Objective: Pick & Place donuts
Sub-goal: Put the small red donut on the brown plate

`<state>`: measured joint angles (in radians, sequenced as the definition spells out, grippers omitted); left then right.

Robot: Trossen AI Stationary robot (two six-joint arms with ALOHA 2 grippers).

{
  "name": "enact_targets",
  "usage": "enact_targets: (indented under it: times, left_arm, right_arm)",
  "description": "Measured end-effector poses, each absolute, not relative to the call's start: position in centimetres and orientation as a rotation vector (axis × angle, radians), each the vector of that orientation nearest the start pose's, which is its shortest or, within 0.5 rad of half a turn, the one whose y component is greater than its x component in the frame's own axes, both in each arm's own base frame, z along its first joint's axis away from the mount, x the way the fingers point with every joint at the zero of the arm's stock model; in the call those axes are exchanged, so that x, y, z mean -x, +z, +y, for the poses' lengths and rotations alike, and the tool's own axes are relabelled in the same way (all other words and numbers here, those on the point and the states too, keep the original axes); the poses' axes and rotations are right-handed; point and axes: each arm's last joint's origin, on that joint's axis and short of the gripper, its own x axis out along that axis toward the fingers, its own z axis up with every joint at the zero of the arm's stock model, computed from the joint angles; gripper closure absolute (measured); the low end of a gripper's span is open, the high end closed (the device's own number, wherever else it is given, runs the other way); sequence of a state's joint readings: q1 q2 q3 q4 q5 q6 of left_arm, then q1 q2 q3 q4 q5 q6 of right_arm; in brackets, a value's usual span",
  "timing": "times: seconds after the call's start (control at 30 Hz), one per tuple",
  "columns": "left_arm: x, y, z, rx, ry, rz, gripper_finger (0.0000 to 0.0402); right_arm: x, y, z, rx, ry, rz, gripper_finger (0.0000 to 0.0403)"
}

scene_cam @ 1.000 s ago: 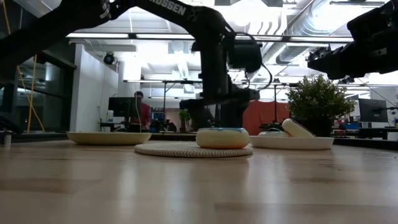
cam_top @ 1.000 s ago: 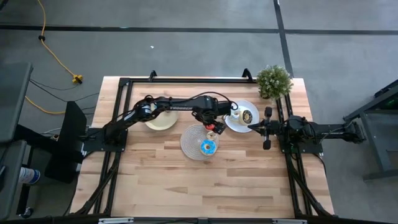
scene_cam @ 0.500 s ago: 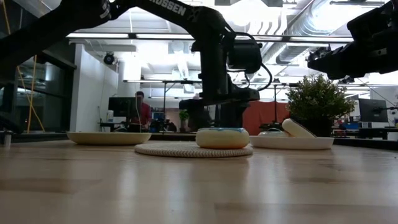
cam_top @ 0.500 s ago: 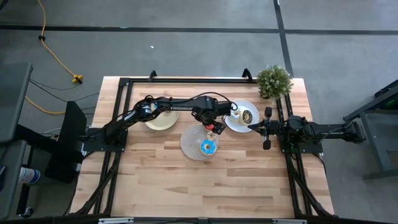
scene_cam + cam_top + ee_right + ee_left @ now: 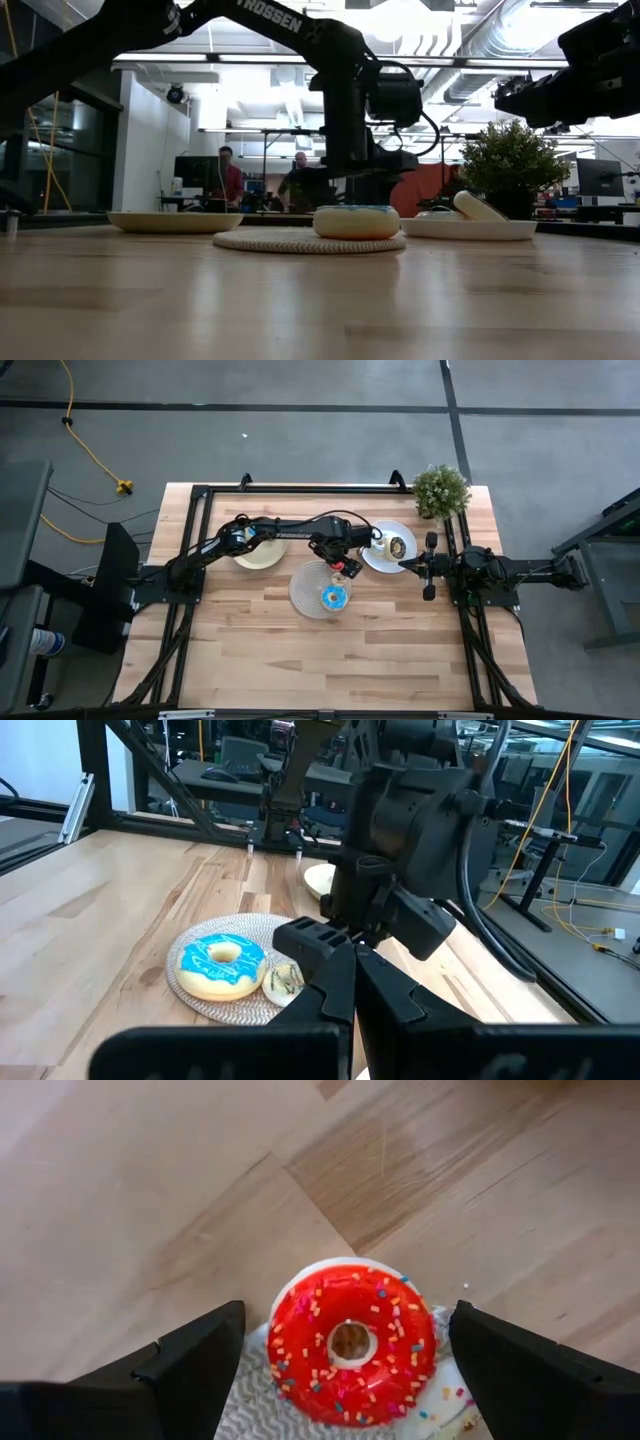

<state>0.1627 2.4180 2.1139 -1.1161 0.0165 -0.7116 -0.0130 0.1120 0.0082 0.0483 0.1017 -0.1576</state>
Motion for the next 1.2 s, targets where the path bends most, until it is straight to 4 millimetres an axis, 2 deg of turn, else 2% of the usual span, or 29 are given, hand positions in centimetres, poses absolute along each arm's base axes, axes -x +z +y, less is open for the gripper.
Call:
enact_targets:
  times: [0.17, 0.4, 0.57, 1.2]
  left_arm:
    - [-47.77, 16.66, 7.79, 0.712, 0.622, 1.319, 0.0071]
    - [-47.77, 16.66, 7.78, 0.723, 0.606, 1.325, 0.0125]
    - [-47.77, 16.65, 7.73, 0.725, 0.596, 1.329, 0.0147]
    - [-47.76, 16.64, 7.74, 0.727, 0.595, 1.330, 0.0150]
  right_arm:
    - [-10.39, 16.20, -0.43, 0.160, -0.110, 0.064, 0.0402]
    - [-10.39, 16.20, -0.43, 0.160, -0.110, 0.064, 0.0402]
    - [-10.39, 16.20, -0.43, 0.160, -0.110, 0.064, 0.0402]
    - [-10.39, 16.20, -0.43, 0.160, -0.110, 0.064, 0.0402]
